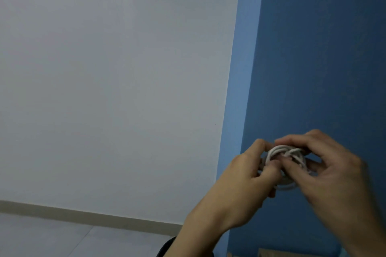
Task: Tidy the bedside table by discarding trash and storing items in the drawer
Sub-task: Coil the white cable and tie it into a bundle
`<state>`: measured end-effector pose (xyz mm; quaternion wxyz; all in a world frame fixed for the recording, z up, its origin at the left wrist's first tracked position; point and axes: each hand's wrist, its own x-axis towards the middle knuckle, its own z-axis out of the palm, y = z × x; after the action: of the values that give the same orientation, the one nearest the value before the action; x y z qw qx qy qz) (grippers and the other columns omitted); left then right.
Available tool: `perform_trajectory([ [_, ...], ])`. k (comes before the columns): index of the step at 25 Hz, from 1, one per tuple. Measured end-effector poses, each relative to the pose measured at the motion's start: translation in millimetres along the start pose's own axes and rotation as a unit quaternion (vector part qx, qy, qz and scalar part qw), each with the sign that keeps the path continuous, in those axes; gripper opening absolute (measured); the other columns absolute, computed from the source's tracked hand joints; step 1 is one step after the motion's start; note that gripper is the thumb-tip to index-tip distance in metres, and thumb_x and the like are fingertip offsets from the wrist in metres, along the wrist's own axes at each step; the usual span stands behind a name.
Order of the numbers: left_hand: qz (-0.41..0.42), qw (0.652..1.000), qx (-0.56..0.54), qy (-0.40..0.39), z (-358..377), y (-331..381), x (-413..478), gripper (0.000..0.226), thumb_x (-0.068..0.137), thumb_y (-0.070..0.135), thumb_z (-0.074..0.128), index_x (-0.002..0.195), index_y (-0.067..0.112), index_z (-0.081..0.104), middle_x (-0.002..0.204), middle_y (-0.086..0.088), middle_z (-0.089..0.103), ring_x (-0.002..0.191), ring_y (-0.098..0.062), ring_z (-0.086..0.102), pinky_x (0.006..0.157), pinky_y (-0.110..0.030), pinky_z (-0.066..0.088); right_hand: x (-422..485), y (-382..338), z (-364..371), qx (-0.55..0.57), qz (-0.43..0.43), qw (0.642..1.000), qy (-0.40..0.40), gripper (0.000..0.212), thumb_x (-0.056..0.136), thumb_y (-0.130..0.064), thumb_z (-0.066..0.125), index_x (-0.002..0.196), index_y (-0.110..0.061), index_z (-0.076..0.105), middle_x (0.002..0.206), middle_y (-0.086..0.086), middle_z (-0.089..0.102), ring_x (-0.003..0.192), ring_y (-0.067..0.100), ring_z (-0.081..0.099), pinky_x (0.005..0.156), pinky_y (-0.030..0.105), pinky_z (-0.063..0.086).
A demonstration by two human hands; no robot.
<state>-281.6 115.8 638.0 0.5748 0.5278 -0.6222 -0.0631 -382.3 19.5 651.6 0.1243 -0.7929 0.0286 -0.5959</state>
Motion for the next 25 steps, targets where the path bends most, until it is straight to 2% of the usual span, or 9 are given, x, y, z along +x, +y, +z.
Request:
perform_trajectory([
  [2, -0.004, 1.0, -0.014, 0.011, 0, 1, -1, 0.014, 0.095, 0.025, 0.04, 0.097, 0.016, 0.05, 0.06, 0.005, 0.052, 0.043, -0.005, 0.047, 0.046, -0.028, 0.039, -2, 0, 0, -0.011, -0.01, 1.0, -0.009, 0.016, 0.07, -0.033, 0.067, 0.085, -0.04, 0.064, 0.086, -0.015, 0.062, 0.08, 0.005, 0.061, 0.066, 0.023, 0.051],
  [4, -0.01, 0.999, -0.009, 0.034, -1, 0, 0, 0.015, 0.097, 0.025, 0.039, 0.096, 0.015, 0.05, 0.057, 0.006, 0.052, 0.042, -0.006, 0.047, 0.045, -0.027, 0.039, -4, 0, -2, 0.073, 0.03, 0.995, -0.064, 0.02, 0.076, -0.047, 0.064, 0.094, -0.038, 0.067, 0.095, -0.013, 0.066, 0.087, 0.004, 0.064, 0.071, 0.016, 0.052],
  [6, -0.017, 0.998, -0.003, 0.063, -1, -5, 1, 0.016, 0.097, 0.024, 0.037, 0.093, 0.015, 0.049, 0.056, 0.006, 0.052, 0.043, -0.006, 0.047, 0.045, -0.027, 0.039, -4, 1, -4, 0.18, 0.09, 0.975, -0.1, 0.021, 0.076, -0.034, 0.066, 0.096, -0.037, 0.068, 0.094, -0.007, 0.071, 0.089, 0.007, 0.067, 0.073, 0.014, 0.054],
  [11, 0.001, 0.996, 0.057, 0.066, 1, -7, 2, 0.012, 0.094, 0.033, 0.046, 0.091, 0.022, 0.048, 0.059, 0.003, 0.059, 0.045, -0.006, 0.05, 0.052, -0.026, 0.042, -1, 4, -7, 0.113, 0.129, 0.982, -0.077, 0.029, 0.06, -0.012, 0.081, 0.078, -0.033, 0.069, 0.075, -0.004, 0.072, 0.072, 0.015, 0.068, 0.059, 0.024, 0.057],
  [14, 0.031, 0.991, 0.118, 0.06, 5, -4, 4, 0.011, 0.093, 0.037, 0.047, 0.092, 0.027, 0.044, 0.065, -0.006, 0.068, 0.052, -0.016, 0.056, 0.06, -0.036, 0.052, 1, 5, -6, 0.065, 0.118, 0.989, -0.055, 0.019, 0.055, -0.023, 0.074, 0.071, -0.029, 0.066, 0.069, -0.006, 0.069, 0.065, 0.014, 0.065, 0.053, 0.023, 0.054],
  [17, 0.034, 0.991, 0.111, 0.065, 5, -4, 7, 0.006, 0.094, 0.03, 0.046, 0.092, 0.025, 0.044, 0.06, -0.002, 0.063, 0.05, -0.019, 0.054, 0.059, -0.036, 0.051, -1, 6, -9, 0.084, 0.113, 0.988, -0.06, 0.02, 0.065, -0.014, 0.078, 0.075, -0.026, 0.066, 0.073, -0.002, 0.07, 0.068, 0.013, 0.066, 0.057, 0.024, 0.054],
  [19, 0.026, 0.994, 0.076, 0.071, 2, -4, 10, 0.005, 0.093, 0.025, 0.047, 0.09, 0.022, 0.045, 0.059, 0.001, 0.059, 0.048, -0.021, 0.056, 0.053, -0.031, 0.048, -2, 4, -13, 0.201, 0.141, 0.962, -0.116, 0.027, 0.066, -0.037, 0.075, 0.086, -0.021, 0.069, 0.081, 0.007, 0.071, 0.075, 0.017, 0.067, 0.063, 0.024, 0.055],
  [21, 0.015, 0.997, 0.043, 0.069, 0, -4, 11, 0.004, 0.093, 0.019, 0.047, 0.091, 0.016, 0.046, 0.061, -0.002, 0.06, 0.046, -0.017, 0.056, 0.045, -0.025, 0.045, -2, 8, -15, 0.317, 0.199, 0.912, -0.17, 0.061, 0.055, -0.061, 0.071, 0.093, -0.012, 0.07, 0.088, 0.02, 0.068, 0.079, 0.023, 0.066, 0.064, 0.027, 0.056],
  [25, -0.004, 0.999, -0.016, 0.052, 2, -7, 11, 0.003, 0.092, 0.009, 0.048, 0.09, 0.009, 0.046, 0.058, 0.001, 0.058, 0.041, -0.008, 0.054, 0.038, -0.019, 0.042, -1, 23, -9, 0.431, 0.349, 0.803, -0.219, 0.054, 0.059, -0.047, 0.072, 0.09, -0.002, 0.074, 0.09, 0.022, 0.072, 0.073, 0.022, 0.069, 0.06, 0.025, 0.058],
])
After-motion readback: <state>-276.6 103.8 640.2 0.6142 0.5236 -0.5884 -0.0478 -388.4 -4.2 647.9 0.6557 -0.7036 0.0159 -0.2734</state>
